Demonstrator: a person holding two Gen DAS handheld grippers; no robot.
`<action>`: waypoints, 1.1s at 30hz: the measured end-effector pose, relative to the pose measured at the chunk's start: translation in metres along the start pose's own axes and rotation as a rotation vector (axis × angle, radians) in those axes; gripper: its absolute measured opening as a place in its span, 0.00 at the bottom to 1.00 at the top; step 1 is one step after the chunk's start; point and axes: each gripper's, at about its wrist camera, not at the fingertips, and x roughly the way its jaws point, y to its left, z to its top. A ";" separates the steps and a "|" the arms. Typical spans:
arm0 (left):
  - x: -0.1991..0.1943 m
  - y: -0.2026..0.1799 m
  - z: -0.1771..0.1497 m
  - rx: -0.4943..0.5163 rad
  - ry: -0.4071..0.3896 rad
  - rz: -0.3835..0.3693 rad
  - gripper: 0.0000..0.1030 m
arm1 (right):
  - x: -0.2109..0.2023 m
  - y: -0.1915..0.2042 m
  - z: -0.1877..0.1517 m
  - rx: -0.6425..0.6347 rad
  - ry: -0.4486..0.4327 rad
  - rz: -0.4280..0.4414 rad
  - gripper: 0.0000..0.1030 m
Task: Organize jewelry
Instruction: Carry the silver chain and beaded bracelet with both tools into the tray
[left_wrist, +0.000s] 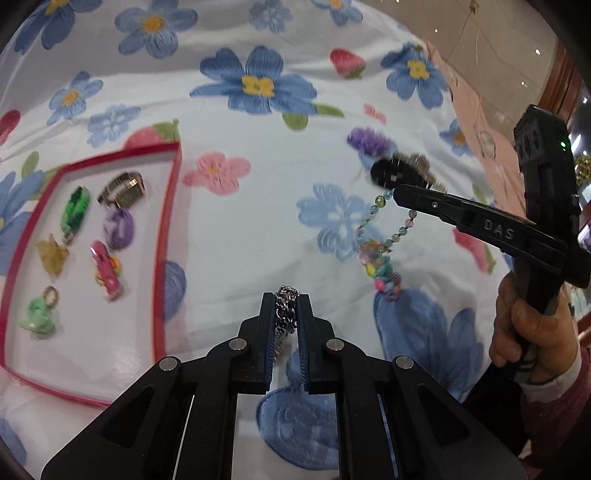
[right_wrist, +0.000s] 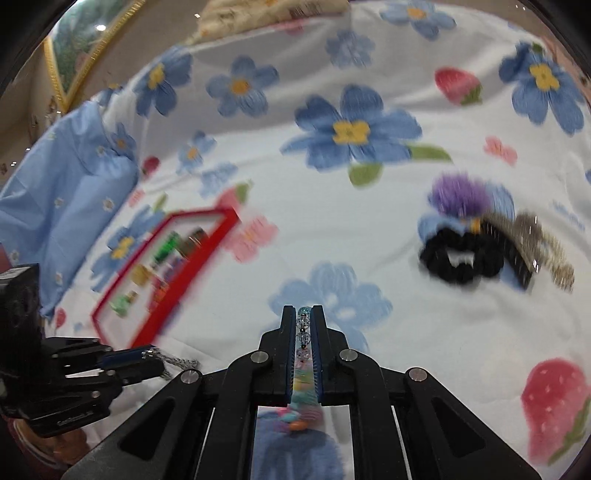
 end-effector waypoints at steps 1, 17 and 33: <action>-0.006 0.001 0.002 -0.005 -0.013 -0.001 0.09 | -0.006 0.005 0.004 -0.004 -0.014 0.012 0.07; -0.075 0.049 0.004 -0.133 -0.142 -0.009 0.09 | -0.022 0.056 0.019 -0.035 -0.059 0.161 0.07; -0.118 0.104 0.003 -0.221 -0.222 0.070 0.09 | -0.004 0.125 0.029 -0.123 -0.038 0.284 0.07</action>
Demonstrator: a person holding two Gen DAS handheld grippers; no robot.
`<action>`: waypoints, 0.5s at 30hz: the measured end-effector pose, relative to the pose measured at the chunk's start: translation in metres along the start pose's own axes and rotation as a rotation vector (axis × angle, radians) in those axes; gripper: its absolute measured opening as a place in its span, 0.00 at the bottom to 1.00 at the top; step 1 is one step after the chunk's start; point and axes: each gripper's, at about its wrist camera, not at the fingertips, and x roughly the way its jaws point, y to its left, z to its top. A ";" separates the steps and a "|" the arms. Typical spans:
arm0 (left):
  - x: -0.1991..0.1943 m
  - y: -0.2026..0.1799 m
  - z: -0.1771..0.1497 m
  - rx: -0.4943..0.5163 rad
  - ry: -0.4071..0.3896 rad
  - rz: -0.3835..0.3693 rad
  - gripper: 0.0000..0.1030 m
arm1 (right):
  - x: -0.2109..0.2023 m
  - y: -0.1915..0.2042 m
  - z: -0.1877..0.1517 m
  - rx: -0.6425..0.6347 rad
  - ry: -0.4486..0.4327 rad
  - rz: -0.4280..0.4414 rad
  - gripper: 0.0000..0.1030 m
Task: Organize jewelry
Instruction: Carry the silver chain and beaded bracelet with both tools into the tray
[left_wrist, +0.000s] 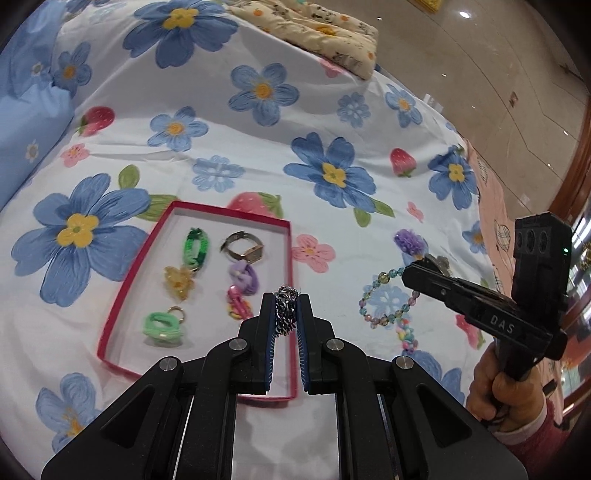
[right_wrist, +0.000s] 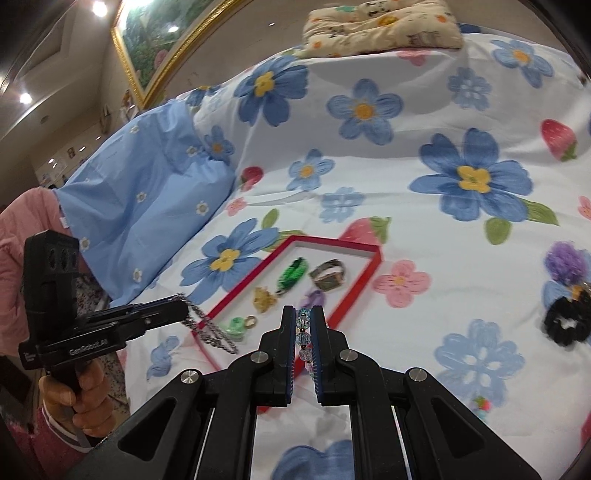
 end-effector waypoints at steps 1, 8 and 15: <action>0.001 0.004 0.000 -0.004 0.002 0.011 0.09 | 0.004 0.005 0.000 -0.008 0.004 0.008 0.07; 0.003 0.023 -0.005 -0.031 0.016 0.025 0.09 | 0.036 0.033 -0.001 -0.046 0.048 0.060 0.07; 0.012 0.039 -0.013 -0.056 0.046 0.030 0.09 | 0.071 0.053 -0.011 -0.073 0.107 0.087 0.07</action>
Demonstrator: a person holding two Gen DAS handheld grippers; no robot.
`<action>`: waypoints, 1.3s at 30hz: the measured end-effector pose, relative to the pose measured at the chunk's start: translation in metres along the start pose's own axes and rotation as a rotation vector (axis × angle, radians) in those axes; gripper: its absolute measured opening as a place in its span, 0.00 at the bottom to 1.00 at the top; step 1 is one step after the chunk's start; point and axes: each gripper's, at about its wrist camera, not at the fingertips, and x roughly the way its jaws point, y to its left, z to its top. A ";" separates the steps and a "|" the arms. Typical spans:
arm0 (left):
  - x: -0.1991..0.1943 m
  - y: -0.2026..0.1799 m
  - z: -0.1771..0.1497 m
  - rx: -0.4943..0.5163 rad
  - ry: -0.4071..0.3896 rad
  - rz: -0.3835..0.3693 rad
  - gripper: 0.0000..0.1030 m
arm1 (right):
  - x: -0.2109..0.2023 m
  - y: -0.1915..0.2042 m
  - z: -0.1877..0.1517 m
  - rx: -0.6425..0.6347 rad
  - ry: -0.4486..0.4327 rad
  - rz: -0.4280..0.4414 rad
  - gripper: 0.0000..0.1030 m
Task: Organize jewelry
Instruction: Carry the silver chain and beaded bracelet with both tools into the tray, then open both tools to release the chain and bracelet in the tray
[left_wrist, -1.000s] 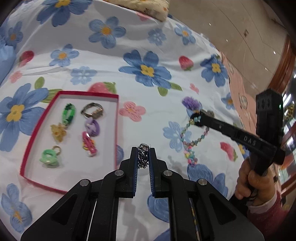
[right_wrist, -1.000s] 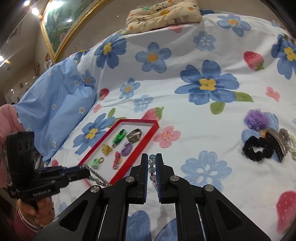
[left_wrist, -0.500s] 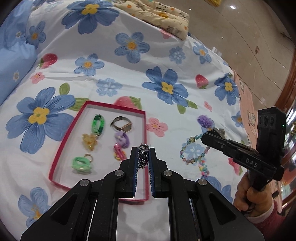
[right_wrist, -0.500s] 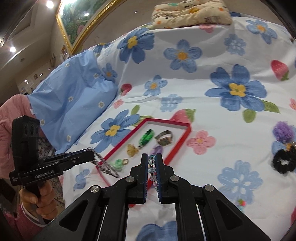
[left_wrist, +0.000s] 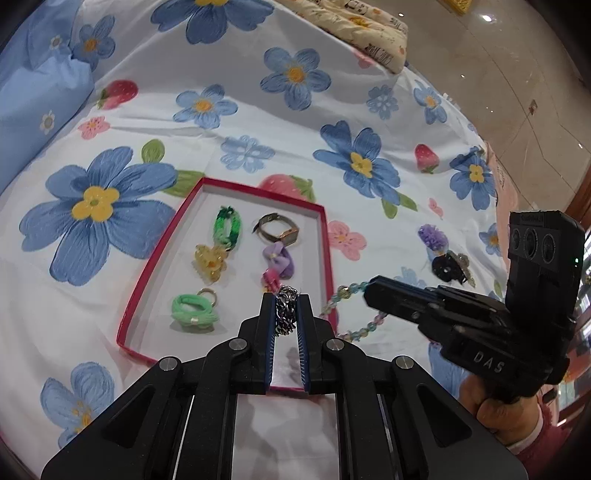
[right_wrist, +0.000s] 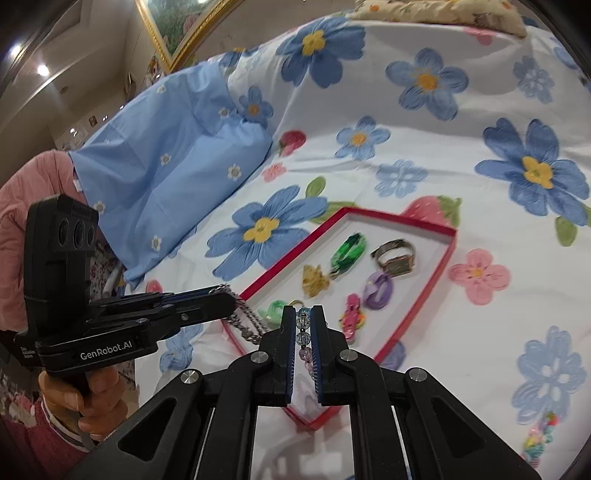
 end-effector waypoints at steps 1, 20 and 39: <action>0.002 0.002 -0.001 -0.002 0.005 0.004 0.09 | 0.005 0.001 -0.001 -0.002 0.009 0.004 0.07; 0.063 0.066 -0.029 -0.067 0.146 0.144 0.09 | 0.074 -0.030 -0.023 0.021 0.163 -0.064 0.07; 0.077 0.070 -0.032 -0.054 0.176 0.185 0.12 | 0.089 -0.032 -0.027 -0.038 0.218 -0.133 0.08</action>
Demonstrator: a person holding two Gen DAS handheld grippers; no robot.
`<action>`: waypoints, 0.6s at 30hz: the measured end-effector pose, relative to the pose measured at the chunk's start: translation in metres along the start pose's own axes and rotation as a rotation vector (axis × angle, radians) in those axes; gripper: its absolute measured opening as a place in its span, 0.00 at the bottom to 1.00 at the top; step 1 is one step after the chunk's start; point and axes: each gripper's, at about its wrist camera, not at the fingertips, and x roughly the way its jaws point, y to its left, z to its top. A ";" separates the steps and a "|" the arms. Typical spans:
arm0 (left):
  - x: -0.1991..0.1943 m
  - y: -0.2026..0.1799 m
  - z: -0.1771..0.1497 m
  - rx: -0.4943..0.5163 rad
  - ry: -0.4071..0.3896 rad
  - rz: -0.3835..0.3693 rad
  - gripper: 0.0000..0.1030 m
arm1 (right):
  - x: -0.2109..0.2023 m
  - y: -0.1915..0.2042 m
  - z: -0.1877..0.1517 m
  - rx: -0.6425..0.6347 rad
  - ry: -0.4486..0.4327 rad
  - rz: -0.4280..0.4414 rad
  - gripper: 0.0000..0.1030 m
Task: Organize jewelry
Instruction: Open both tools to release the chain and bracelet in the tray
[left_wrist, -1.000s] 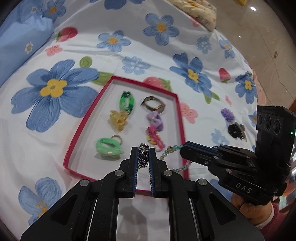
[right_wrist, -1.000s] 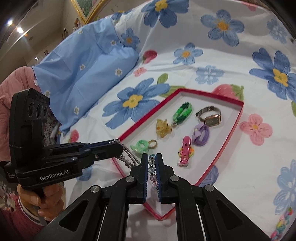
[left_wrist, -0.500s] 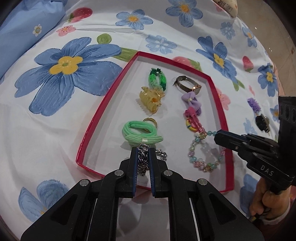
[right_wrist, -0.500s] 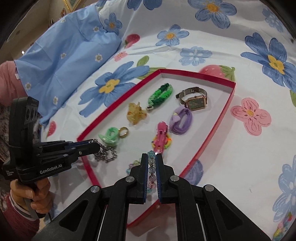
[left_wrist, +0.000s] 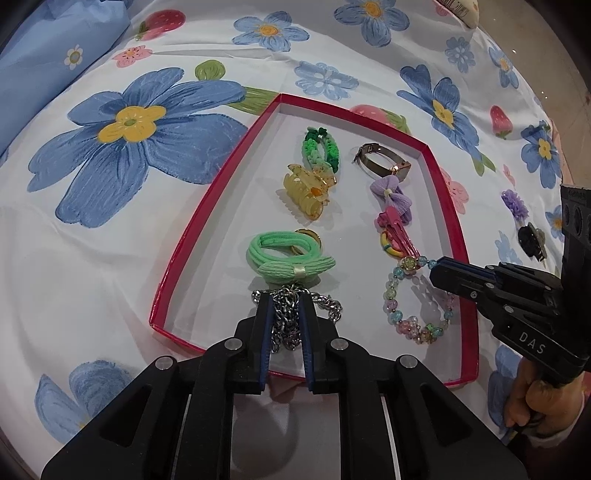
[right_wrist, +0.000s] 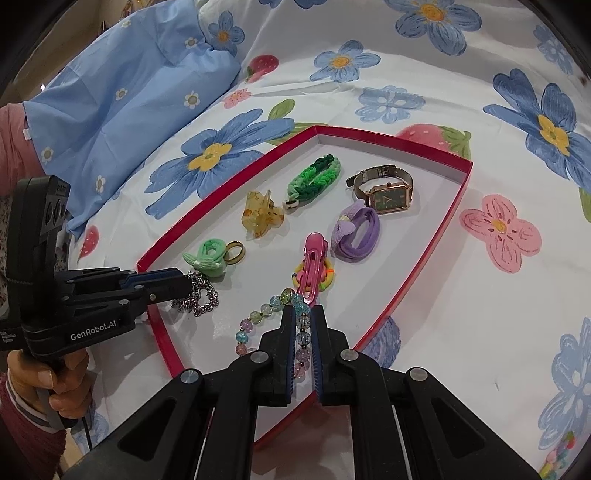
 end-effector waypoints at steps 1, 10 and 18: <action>0.000 0.000 0.000 -0.001 0.000 0.001 0.12 | 0.000 0.000 0.000 -0.001 0.001 0.000 0.08; -0.004 -0.003 0.001 0.002 -0.010 0.015 0.28 | -0.001 0.000 0.000 0.010 -0.003 0.014 0.12; -0.014 -0.006 0.002 0.009 -0.035 0.024 0.41 | -0.013 0.000 0.001 0.023 -0.035 0.027 0.25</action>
